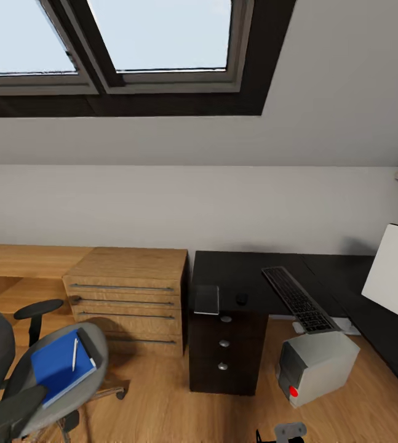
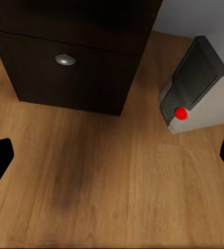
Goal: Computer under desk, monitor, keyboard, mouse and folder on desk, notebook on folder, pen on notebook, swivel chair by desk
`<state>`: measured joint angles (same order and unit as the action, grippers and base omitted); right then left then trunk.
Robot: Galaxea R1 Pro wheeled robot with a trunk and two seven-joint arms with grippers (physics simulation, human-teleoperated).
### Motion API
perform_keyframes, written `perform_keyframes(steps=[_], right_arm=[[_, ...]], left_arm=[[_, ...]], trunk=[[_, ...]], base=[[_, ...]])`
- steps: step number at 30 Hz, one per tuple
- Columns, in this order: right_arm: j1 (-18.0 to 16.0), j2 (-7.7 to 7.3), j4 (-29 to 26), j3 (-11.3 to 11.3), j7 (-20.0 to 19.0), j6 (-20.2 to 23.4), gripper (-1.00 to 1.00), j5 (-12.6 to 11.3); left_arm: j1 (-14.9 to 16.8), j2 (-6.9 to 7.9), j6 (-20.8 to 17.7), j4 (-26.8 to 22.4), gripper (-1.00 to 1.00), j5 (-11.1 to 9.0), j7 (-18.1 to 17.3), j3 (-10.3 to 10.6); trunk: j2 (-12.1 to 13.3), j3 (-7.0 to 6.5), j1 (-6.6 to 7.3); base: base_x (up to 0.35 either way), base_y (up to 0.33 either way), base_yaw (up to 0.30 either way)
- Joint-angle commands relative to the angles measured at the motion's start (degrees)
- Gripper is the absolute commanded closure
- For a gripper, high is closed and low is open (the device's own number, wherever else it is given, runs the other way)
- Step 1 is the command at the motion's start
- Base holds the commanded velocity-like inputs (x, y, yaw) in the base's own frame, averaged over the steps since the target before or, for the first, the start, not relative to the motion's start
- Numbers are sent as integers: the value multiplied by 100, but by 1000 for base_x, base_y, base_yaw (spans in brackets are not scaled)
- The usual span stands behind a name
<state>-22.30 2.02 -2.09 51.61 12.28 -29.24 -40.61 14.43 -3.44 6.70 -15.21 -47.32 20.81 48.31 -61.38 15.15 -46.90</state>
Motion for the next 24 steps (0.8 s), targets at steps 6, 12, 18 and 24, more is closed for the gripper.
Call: perform_keyframes(steps=[6, 12, 18, 24], right_arm=[[-3, -2, -2, 47, 38, -10, -100, -17], [-3, 0, -2, 50, 38, -8, -100, -17], [-3, -7, -2, 46, 34, -13, -100, -11], [-3, -25, -2, 41, 24, -19, -100, -9]], left_arm=[[7, 4, 30, 0, -100, -71, 35, 40], [6, 9, 33, 0, -100, -77, 43, 32], [6, 10, 33, 0, -100, -84, 46, 24], [5, 10, 35, 0, -100, -84, 46, 28]], trunk=[[-5, 13, 2], [-5, 15, 2], [-5, 17, 2], [-5, 17, 2]], base=[[-242, -212, 21], [-220, -235, 2], [-293, -50, 0], [-72, -5, -4]])
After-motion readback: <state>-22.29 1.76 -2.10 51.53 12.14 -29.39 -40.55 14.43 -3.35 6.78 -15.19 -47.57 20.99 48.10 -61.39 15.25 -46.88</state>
